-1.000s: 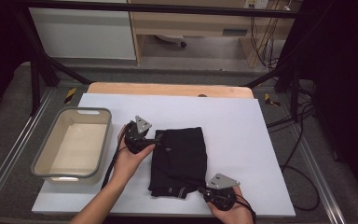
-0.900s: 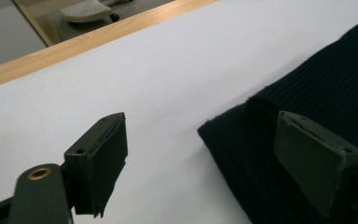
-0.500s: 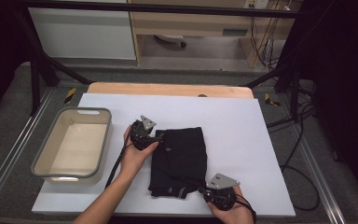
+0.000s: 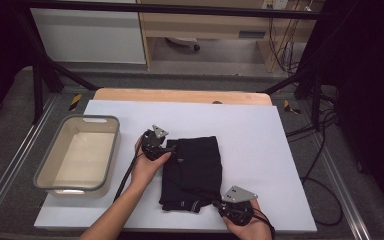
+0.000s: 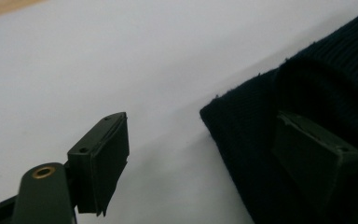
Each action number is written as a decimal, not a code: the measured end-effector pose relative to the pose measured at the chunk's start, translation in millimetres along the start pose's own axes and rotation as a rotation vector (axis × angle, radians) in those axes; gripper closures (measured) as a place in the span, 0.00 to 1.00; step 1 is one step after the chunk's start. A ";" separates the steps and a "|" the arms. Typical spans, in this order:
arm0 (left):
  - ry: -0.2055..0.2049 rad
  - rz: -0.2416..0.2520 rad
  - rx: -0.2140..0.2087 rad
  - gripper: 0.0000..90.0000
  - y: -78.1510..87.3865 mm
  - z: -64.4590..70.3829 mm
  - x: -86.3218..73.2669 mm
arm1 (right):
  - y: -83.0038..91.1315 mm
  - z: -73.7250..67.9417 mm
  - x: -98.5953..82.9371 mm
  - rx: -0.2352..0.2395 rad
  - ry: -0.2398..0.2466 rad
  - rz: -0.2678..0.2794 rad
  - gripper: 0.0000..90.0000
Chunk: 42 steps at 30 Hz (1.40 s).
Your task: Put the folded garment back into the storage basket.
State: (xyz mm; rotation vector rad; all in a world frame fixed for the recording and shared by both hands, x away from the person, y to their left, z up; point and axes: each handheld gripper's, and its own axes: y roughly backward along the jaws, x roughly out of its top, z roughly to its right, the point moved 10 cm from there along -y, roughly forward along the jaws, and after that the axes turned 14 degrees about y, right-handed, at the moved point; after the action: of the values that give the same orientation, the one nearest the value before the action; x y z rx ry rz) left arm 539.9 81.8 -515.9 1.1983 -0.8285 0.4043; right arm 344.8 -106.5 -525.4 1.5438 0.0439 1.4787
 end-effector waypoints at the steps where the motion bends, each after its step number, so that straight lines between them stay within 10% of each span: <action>1: 0.009 -0.004 -0.008 0.21 -1.2 0.7 -0.4 | 0.0 -0.1 0.2 0.000 0.001 -0.001 0.89; 8: 0.085 -0.030 -0.113 0.38 -4.8 6.9 -3.1 | -0.1 0.2 0.3 0.006 0.004 -0.001 0.89; 22: 0.112 -0.082 -0.208 0.82 -0.3 21.3 -3.8 | -0.2 0.9 1.2 0.019 0.007 -0.014 0.89; 34: 0.111 -0.075 -0.222 0.89 8.2 23.3 2.8 | 1.8 3.4 5.0 0.010 0.027 -0.008 0.92; 42: 0.088 -0.064 -0.250 0.89 42.3 36.3 33.0 | 14.0 10.8 15.7 -0.050 0.038 0.043 0.93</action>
State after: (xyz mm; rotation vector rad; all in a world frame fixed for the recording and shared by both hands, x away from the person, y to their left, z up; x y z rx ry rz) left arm 520.2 57.9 -459.1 0.9652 -0.7395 0.2889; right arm 349.6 -110.9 -502.7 1.4852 -0.0039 1.5313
